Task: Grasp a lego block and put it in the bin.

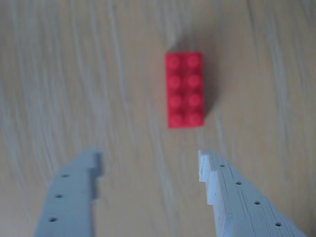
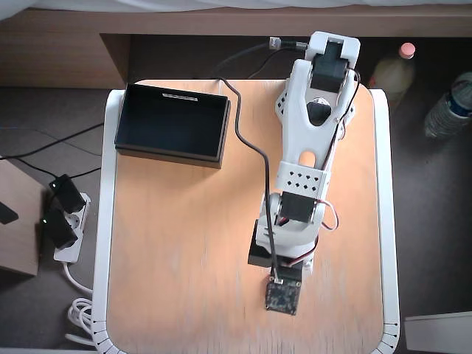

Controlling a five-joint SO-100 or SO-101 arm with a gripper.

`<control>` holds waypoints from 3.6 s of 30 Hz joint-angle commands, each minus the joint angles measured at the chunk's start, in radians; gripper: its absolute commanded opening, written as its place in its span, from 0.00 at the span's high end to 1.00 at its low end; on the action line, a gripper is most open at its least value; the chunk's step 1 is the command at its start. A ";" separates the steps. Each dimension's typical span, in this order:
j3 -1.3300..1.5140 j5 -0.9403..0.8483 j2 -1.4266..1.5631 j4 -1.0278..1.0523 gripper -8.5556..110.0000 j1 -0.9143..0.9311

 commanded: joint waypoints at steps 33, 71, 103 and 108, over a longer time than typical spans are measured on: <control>-0.179 -0.017 -0.244 -0.213 0.73 0.051; -0.176 -0.071 -0.164 -0.212 0.92 0.103; -0.537 -0.195 0.296 0.723 0.92 0.637; -0.537 -0.156 0.311 0.723 0.92 0.804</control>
